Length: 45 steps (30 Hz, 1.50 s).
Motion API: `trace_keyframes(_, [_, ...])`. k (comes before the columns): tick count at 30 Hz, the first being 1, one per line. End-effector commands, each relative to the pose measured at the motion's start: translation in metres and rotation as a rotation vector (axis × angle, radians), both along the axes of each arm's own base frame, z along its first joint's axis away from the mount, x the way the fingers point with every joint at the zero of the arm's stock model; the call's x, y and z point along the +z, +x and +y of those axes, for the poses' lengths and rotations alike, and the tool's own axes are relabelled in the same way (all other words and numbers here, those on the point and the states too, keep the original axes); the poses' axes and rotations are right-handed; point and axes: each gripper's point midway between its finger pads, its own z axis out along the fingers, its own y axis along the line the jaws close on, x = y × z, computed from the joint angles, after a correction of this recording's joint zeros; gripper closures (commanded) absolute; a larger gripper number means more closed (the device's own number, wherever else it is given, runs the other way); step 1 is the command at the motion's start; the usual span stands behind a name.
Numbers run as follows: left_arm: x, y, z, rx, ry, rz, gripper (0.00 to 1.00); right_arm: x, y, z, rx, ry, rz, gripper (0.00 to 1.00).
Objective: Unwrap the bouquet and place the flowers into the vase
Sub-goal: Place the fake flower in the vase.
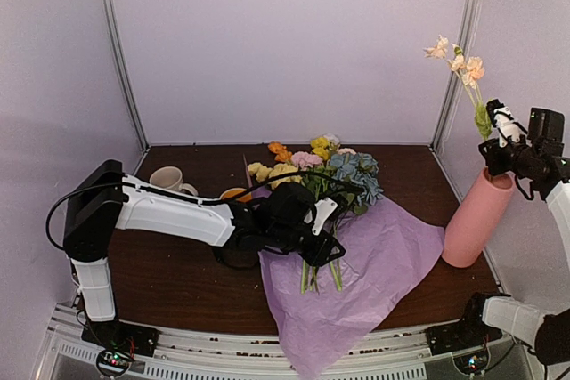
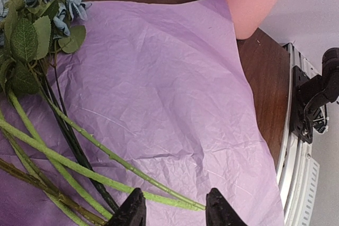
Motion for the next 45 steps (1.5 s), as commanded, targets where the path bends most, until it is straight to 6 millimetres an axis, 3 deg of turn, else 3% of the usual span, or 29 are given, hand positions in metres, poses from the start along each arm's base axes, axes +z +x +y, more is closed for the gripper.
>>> trace_keyframes(1, [0.023,-0.001,-0.004,-0.01,-0.069,-0.03,0.59,0.016,-0.009,0.002,0.002,0.005,-0.04,0.72])
trace_keyframes(8, [0.023,-0.003,-0.004,-0.007,-0.08,-0.023,0.59,0.024,-0.02,0.007,0.019,-0.002,-0.024,0.61])
trace_keyframes(14, [0.023,-0.003,-0.002,-0.009,-0.079,-0.027,0.59,0.022,-0.031,0.01,0.026,-0.007,-0.003,0.45])
trace_keyframes(25, [0.025,-0.004,-0.001,-0.013,-0.079,-0.029,0.59,0.051,-0.062,0.026,0.053,0.041,-0.031,0.26])
trace_keyframes(29, [0.03,-0.003,0.003,0.003,-0.079,-0.037,0.59,0.069,-0.081,0.048,0.16,0.055,-0.047,0.25])
trace_keyframes(36, [0.044,0.005,0.024,0.075,-0.017,-0.072,0.59,0.102,-0.106,0.113,0.519,0.193,-0.151,0.32])
trace_keyframes(40, [0.05,0.012,0.044,0.144,0.047,-0.098,0.59,0.095,-0.095,0.136,0.645,0.235,-0.131,0.36])
trace_keyframes(45, [0.048,0.022,0.065,0.237,0.142,-0.104,0.59,0.06,-0.09,0.181,0.806,0.106,-0.014,0.4])
